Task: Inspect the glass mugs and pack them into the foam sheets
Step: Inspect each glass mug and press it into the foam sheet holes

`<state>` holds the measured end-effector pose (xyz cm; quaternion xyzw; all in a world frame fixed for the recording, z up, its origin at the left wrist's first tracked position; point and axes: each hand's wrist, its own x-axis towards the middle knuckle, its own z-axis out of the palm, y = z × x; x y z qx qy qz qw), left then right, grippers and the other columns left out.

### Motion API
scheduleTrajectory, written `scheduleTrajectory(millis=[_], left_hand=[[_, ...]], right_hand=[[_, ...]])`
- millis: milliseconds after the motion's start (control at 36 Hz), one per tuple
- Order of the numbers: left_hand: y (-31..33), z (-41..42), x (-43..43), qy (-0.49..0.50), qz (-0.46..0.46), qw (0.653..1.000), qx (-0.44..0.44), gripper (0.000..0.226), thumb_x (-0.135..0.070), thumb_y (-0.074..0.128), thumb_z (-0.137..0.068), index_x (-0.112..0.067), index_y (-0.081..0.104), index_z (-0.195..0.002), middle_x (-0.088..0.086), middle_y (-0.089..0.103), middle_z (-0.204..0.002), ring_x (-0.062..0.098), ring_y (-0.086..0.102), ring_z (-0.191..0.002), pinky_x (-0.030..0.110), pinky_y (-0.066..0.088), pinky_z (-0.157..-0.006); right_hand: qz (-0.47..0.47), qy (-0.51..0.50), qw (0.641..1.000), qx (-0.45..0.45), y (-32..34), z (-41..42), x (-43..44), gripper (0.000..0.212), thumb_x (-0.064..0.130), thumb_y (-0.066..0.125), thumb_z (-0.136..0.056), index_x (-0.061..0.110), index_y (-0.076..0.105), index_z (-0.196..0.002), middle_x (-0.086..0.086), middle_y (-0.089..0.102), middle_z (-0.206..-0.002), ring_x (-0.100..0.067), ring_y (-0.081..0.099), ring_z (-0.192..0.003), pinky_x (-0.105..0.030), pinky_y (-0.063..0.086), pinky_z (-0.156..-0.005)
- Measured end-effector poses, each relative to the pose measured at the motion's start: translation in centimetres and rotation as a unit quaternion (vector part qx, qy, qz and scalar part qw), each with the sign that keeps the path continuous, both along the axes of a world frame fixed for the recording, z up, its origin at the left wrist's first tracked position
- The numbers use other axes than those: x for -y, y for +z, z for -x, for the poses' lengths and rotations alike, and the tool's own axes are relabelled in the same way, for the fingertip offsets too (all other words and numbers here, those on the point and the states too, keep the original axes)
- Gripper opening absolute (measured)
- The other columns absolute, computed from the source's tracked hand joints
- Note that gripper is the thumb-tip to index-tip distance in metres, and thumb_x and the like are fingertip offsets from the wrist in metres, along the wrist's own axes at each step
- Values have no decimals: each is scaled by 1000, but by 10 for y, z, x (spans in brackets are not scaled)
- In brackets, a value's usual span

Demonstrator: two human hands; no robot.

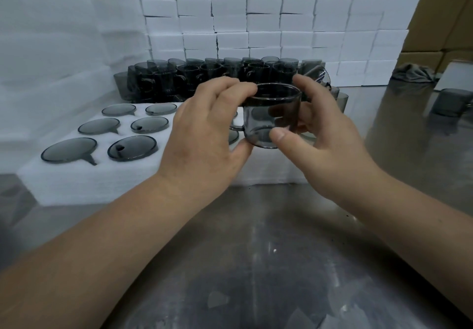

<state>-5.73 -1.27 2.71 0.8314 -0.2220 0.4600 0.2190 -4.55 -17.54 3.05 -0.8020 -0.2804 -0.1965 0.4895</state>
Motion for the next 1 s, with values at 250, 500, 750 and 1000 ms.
scheduleTrajectory(millis=[250,500,750,1000], left_hand=[[2,2,2,27,0,999,-44,73,-26,69,-69,-8,42,-134,16,44,-131,31,47,-119,52,41,-97],[5,11,4,-4,24,997,-72,81,-40,54,-70,-4,31,-139,4,33,-134,21,42,-121,47,36,-102],[3,10,5,-6,43,996,-81,85,-49,54,-71,-3,31,-140,6,38,-134,-8,32,-103,46,36,-103],[3,9,5,-15,38,996,-76,79,-52,55,-72,-8,39,-136,-9,31,-127,0,32,-116,40,34,-105]], right_hand=[[-11,-14,1000,16,-4,-4,-1,86,40,70,-68,25,28,-141,22,59,-102,9,55,-98,-10,41,-87],[-41,-39,998,39,-3,-7,1,90,40,71,-64,30,26,-141,18,54,-122,2,51,-114,-28,42,-99],[-39,1,995,91,-7,-12,1,78,31,70,-70,37,24,-133,31,48,-119,10,45,-119,-19,37,-98],[-30,15,994,105,-6,-15,2,78,37,67,-71,37,19,-133,22,46,-126,5,43,-124,-24,37,-100]])
